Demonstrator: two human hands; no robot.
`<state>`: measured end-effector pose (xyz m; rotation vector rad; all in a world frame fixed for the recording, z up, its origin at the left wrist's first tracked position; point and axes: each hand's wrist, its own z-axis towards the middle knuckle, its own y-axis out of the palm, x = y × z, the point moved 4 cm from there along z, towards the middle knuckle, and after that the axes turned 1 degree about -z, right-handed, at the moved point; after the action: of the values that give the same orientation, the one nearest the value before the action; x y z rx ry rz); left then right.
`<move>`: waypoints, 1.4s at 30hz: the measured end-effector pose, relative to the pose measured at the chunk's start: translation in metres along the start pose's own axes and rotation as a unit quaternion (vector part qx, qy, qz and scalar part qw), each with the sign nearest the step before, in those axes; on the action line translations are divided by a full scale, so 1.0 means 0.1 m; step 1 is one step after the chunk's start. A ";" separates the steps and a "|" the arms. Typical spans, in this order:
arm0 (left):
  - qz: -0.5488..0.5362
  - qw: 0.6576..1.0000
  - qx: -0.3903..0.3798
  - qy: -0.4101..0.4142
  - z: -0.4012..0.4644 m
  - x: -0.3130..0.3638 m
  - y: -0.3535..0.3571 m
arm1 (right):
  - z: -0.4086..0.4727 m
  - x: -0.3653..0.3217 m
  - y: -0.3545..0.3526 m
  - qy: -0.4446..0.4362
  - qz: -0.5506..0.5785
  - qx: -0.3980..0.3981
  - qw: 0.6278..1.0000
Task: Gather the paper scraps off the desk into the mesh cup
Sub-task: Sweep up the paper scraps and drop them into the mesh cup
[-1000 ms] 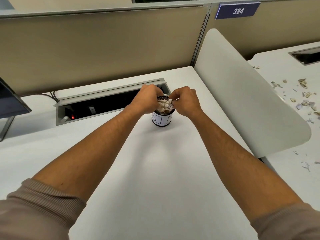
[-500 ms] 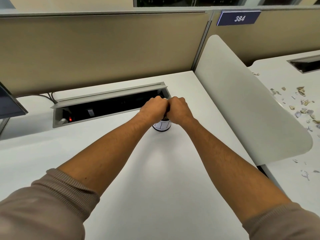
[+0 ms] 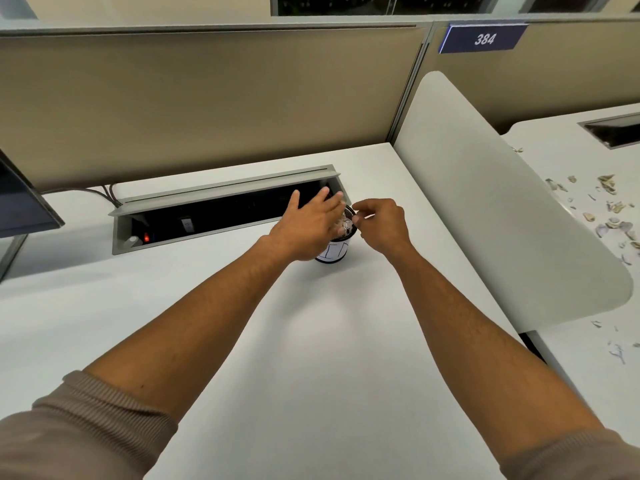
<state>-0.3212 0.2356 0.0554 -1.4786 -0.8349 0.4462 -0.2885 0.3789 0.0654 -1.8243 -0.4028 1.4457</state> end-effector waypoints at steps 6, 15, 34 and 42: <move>0.004 1.000 -0.017 -0.017 0.10 -0.01 0.19 | -0.04 0.11 0.06 0.044 0.098 0.005 0.994; 0.042 0.996 -0.053 -0.051 0.41 -0.08 0.04 | -0.03 0.14 0.08 0.053 0.131 -0.003 0.990; -0.302 0.929 0.173 -0.123 -0.67 -0.23 -0.18 | -0.57 -0.03 0.00 0.039 0.067 0.110 0.991; -0.306 0.913 0.194 -0.190 -2.01 -0.40 0.22 | -1.39 -0.43 0.40 -0.024 0.135 0.066 0.988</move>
<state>-0.1981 0.0707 0.0472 -0.7093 -1.3718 0.3943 -0.1815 0.2732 0.0759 -1.7916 -0.0817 1.6585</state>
